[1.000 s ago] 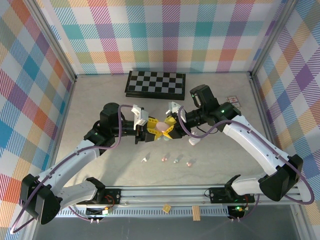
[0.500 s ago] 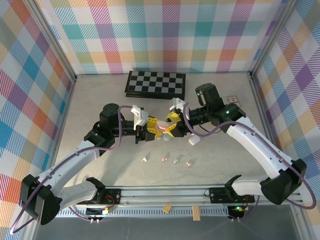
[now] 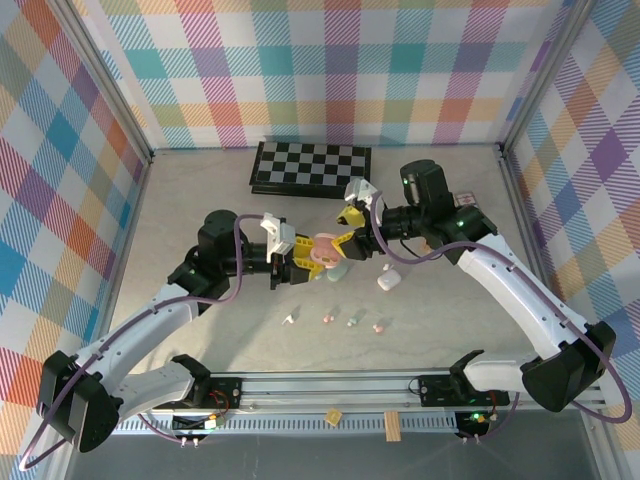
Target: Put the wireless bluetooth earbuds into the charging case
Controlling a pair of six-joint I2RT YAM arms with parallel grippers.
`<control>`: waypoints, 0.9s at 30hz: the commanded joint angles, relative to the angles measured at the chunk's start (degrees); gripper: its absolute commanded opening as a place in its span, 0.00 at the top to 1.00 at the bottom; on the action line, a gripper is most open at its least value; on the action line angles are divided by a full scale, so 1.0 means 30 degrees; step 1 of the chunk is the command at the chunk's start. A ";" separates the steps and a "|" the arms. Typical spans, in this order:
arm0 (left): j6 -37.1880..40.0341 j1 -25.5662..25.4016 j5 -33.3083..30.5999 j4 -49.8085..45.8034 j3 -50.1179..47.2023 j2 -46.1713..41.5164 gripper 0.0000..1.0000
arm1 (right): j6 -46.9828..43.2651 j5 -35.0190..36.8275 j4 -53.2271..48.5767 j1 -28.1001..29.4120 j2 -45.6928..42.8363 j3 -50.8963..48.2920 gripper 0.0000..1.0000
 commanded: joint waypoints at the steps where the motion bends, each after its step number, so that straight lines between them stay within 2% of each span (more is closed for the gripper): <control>1: -0.0142 -0.0193 0.0083 0.1407 -0.0538 -0.0439 0.70 | 0.0370 -0.0462 0.0778 -0.0105 -0.0698 -0.0354 0.37; 6: -0.0342 -0.0193 -0.0206 0.2128 -0.0931 -0.0482 0.70 | 0.0756 -0.0955 0.1697 -0.0092 -0.1546 -0.1036 0.29; 12: -0.1147 -0.0192 -0.0935 0.3990 -0.1874 -0.0433 0.70 | 0.2028 -0.1205 0.3223 -0.0136 -0.2706 -0.1987 0.15; 17: -0.2034 -0.0182 -0.1706 0.6272 -0.2822 -0.0341 0.70 | 0.6663 0.1696 0.6561 -0.1119 -0.4058 -0.4097 0.00; 20: -0.2468 -0.0163 -0.2066 0.7412 -0.3393 -0.0326 0.70 | 0.9364 0.4054 0.7752 -0.2200 -0.5204 -0.5944 0.01; 27: -0.2851 -0.0163 -0.3371 0.9297 -0.4722 -0.0594 0.70 | 1.1935 0.8891 0.2763 -0.3530 -0.6316 -0.7431 0.01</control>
